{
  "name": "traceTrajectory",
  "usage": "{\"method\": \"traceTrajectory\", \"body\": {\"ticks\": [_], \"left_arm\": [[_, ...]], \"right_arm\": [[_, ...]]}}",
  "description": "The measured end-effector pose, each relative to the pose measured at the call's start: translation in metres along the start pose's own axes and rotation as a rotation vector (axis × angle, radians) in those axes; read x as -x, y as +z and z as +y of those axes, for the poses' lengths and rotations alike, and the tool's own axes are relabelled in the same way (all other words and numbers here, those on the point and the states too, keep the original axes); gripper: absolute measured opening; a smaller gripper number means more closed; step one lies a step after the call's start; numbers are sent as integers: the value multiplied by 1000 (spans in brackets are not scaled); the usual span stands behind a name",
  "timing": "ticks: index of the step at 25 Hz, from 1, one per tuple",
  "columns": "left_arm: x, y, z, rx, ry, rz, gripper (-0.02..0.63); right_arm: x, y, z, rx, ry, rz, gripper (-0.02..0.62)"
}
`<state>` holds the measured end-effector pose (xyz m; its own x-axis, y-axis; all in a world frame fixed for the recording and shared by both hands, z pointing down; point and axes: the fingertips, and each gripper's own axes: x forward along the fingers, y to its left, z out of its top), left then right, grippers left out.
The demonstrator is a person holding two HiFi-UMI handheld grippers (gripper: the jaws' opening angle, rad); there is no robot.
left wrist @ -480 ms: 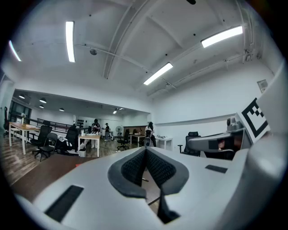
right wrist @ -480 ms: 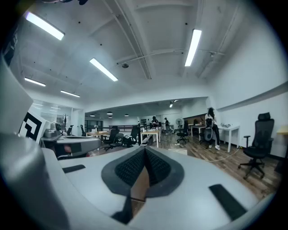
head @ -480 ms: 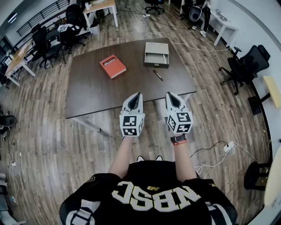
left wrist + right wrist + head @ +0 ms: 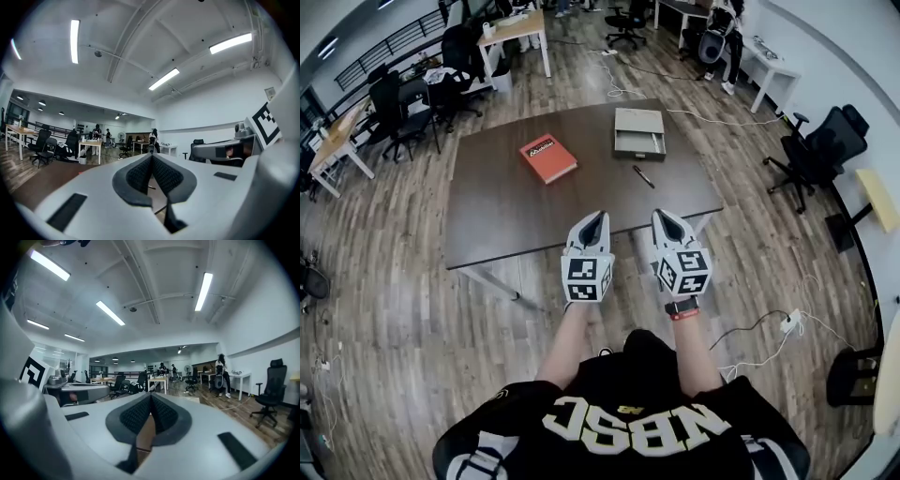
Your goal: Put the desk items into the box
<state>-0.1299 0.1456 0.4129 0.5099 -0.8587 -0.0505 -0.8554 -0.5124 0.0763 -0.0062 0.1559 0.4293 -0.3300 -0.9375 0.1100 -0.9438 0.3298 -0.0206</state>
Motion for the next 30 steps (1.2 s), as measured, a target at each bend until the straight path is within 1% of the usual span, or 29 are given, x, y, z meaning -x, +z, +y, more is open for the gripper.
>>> {"method": "traceTrajectory", "body": {"ticks": [4, 6, 9, 14, 16, 19, 25, 27, 30], "left_arm": [[-8, -9, -4, 37, -47, 17, 14], [-13, -13, -6, 35, -66, 22, 14], [-23, -14, 0, 23, -67, 16, 14], [-62, -15, 26, 28, -29, 18, 14], [-83, -15, 35, 16, -17, 17, 14], [-119, -12, 43, -3, -3, 14, 14], [-194, 5, 59, -15, 61, -9, 14], [-219, 2, 64, -6, 82, -4, 14], [-252, -6, 66, 9, 102, 4, 14]], "right_arm": [[-3, -3, 0, -13, -6, -1, 9], [-6, -4, -4, -19, -19, -11, 9], [-19, -7, -10, -31, -25, -17, 9], [-62, -6, -29, -38, 4, -7, 8], [-85, -4, -40, -42, 17, -8, 9], [-121, 3, -64, -50, 38, -12, 9], [-186, 33, -110, -20, 96, -25, 9], [-204, 35, -127, -14, 112, -14, 9], [-223, 27, -154, -26, 124, 6, 9]]}}
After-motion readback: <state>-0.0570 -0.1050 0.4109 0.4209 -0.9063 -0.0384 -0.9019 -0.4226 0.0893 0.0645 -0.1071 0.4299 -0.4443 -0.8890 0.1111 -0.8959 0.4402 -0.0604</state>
